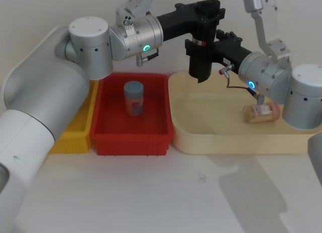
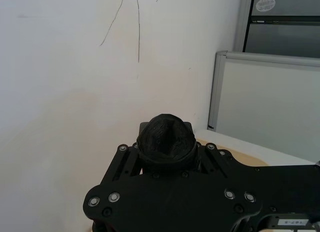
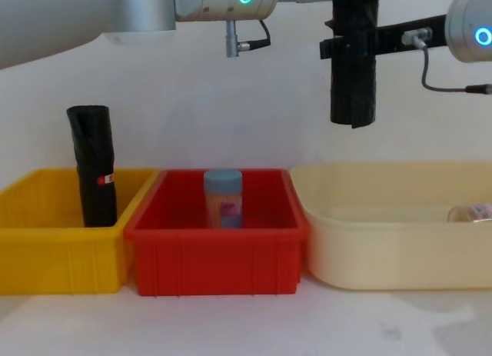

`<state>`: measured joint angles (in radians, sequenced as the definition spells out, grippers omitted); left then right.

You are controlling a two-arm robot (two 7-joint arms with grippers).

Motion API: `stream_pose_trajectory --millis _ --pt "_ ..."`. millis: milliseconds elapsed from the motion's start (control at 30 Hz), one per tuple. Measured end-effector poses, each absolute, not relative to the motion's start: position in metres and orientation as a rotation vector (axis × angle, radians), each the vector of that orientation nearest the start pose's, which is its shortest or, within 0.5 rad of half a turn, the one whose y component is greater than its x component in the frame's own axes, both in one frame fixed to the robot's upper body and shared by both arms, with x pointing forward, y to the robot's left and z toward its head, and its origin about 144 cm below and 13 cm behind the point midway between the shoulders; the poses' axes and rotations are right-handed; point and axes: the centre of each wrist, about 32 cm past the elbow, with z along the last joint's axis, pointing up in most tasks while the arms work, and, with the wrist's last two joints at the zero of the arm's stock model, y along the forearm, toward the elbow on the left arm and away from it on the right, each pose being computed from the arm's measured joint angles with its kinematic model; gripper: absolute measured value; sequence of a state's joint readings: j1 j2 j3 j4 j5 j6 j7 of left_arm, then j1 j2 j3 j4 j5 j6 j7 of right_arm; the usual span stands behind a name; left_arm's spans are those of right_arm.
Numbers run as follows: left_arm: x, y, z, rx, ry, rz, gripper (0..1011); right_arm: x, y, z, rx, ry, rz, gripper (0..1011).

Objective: Pick up the garbage bag with the one hand and transfer it to the other hand.

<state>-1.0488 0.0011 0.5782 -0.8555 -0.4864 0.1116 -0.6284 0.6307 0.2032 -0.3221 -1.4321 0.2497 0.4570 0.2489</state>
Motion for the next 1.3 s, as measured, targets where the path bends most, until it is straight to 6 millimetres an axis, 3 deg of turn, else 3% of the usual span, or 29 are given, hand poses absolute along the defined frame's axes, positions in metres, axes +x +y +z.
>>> stream_pose_trajectory --millis 300,800,1300 --pt "0.6719 0.0941 1.3654 -0.055 -0.100 0.510 347 0.5950 -0.1942 1.3308 -0.122 -0.054 -1.072 955" --pt "0.6719 0.0940 1.3655 -0.055 -0.100 0.509 347 0.5979 -0.1924 1.3316 -0.118 -0.056 -1.075 565" --pt "0.6719 0.0941 1.3655 -0.055 -0.100 0.509 347 0.5988 -0.1923 1.3317 -0.118 -0.056 -1.078 551"
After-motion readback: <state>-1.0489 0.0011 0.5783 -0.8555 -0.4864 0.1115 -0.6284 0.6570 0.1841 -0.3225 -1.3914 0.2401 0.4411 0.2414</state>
